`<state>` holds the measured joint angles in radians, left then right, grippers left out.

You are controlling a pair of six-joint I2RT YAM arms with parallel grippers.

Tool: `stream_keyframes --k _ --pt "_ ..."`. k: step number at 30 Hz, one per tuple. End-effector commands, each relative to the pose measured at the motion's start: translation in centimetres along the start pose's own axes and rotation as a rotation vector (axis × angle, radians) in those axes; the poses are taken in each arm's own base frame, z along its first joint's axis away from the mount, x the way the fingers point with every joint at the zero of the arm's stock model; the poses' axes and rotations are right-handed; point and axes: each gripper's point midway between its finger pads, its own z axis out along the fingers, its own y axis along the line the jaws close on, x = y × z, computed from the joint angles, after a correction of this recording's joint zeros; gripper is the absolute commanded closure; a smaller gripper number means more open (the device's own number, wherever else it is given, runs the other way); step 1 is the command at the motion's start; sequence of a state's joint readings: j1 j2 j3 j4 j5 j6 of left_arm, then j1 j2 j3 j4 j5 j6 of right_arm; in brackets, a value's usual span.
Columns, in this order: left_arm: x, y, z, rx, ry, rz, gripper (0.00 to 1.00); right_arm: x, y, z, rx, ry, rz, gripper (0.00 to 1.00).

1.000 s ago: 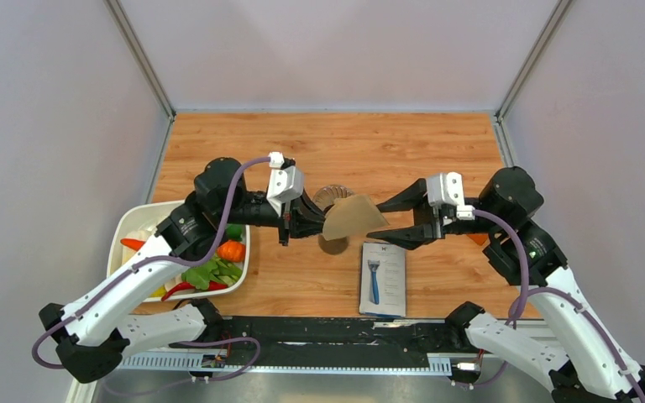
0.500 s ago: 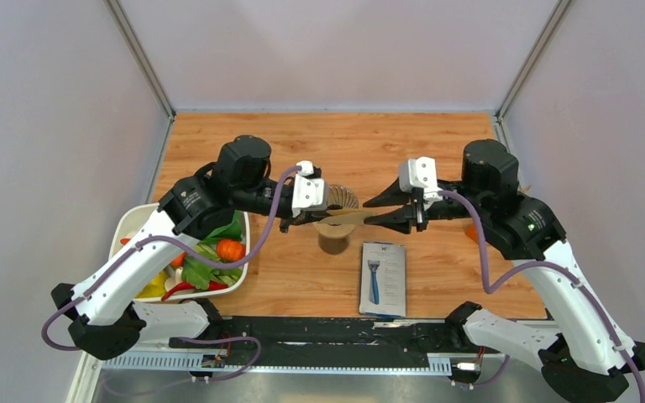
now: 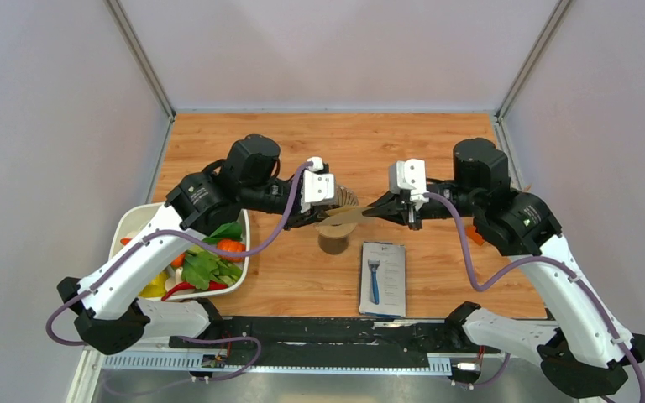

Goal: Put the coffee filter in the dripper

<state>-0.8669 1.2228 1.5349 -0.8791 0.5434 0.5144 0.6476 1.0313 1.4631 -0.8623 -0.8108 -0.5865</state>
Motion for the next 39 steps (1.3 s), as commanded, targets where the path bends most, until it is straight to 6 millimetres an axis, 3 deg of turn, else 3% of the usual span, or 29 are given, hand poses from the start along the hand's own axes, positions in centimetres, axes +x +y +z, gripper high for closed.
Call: stream_keyframes --k 1,5,9,20,30,39 --pt "-2.6 2.0 -1.2 -0.11 -0.109 -0.162 0.59 -1.7 -0.9 -1.0 0.086 -0.046 -0.116 1.0" --pt "-2.7 3.2 -1.6 -0.13 -0.169 -0.334 0.5 -2.1 -1.1 -1.3 0.122 -0.071 -0.143 1.0" --pt "-3.1 2.9 -1.5 -0.086 -0.233 -0.509 0.46 -2.6 -1.4 -1.6 0.156 -0.101 -0.176 1.0" --pt "-2.8 3.0 -0.4 -0.003 -0.331 -0.763 0.37 -3.2 -1.6 -1.3 0.185 -0.152 -0.191 1.0" --pt "-1.5 4.3 0.1 0.071 -0.405 -1.058 0.35 -2.8 -2.4 -1.0 0.232 -0.143 -0.196 1.0" --pt "-1.4 4.4 0.2 0.088 -0.442 -1.087 0.4 -2.3 -2.8 -0.2 0.25 -0.125 -0.202 1.0"
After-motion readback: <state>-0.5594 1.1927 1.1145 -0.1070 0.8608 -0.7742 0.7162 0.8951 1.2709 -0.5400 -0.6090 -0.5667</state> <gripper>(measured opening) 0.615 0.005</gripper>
